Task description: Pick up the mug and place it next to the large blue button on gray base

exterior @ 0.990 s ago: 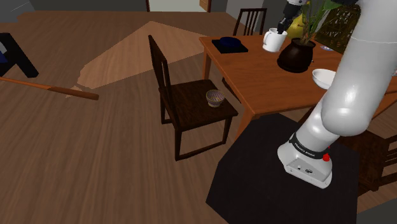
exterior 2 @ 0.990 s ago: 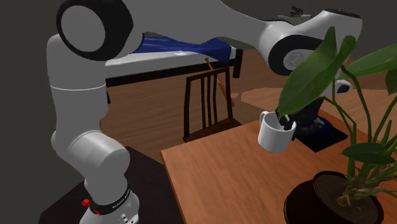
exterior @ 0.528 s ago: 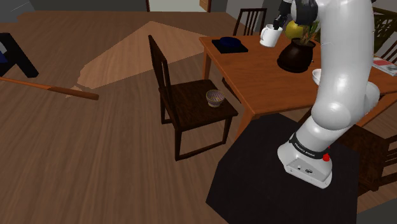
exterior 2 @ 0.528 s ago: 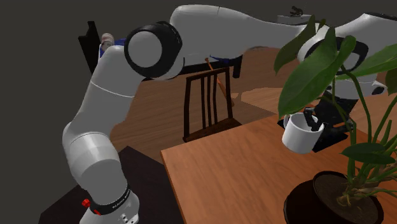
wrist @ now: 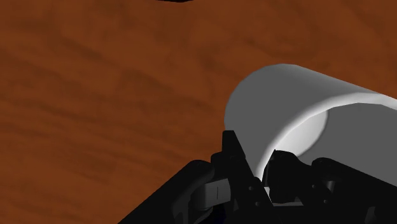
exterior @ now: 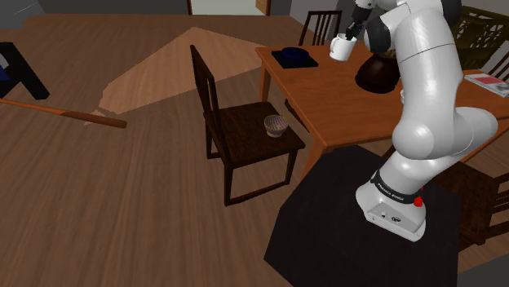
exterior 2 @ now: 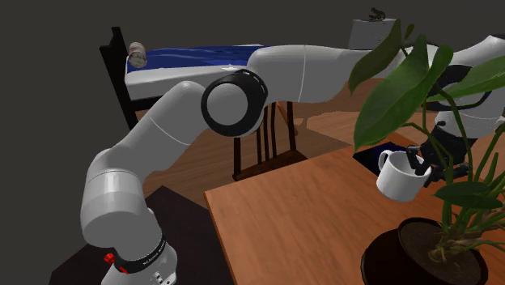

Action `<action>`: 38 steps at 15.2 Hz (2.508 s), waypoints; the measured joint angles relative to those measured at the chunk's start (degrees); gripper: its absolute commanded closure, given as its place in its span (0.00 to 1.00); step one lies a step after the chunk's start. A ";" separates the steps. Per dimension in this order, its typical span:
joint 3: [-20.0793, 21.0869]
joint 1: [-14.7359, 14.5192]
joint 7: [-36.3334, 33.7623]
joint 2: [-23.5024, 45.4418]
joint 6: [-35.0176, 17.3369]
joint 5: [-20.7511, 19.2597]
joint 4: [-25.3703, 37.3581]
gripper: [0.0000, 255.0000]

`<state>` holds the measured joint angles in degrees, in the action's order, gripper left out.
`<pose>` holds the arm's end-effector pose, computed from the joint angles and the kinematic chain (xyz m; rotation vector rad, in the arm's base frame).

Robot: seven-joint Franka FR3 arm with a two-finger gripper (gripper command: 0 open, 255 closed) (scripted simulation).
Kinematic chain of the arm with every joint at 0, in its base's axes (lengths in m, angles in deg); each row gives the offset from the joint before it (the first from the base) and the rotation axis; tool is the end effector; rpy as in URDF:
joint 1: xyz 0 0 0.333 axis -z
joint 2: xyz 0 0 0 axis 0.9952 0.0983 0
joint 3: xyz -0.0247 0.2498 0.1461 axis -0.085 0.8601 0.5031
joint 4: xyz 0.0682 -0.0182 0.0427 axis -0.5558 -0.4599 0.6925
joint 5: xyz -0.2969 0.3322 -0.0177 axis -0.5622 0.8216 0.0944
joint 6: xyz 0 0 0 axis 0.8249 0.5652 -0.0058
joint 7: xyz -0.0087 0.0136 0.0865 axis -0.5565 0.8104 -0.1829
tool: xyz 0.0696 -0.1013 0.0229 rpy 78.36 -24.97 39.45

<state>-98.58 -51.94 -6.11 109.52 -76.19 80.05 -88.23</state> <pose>0.4482 -0.6525 0.4150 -3.1212 0.2248 -0.0973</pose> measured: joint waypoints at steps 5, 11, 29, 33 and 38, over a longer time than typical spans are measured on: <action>-0.03 -1.62 1.22 0.10 -3.89 0.26 -4.64 1.00; -0.01 -3.55 2.58 0.07 -8.40 0.68 -10.14 1.00; 0.62 -4.24 3.56 1.43 -12.26 1.60 -13.15 0.00; -0.05 -4.12 3.31 -0.17 -9.99 0.84 -12.22 0.00; -0.23 -2.95 2.29 -0.41 -6.67 0.36 -8.53 0.00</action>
<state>-98.81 -54.89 -3.82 109.10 -82.85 80.41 -96.75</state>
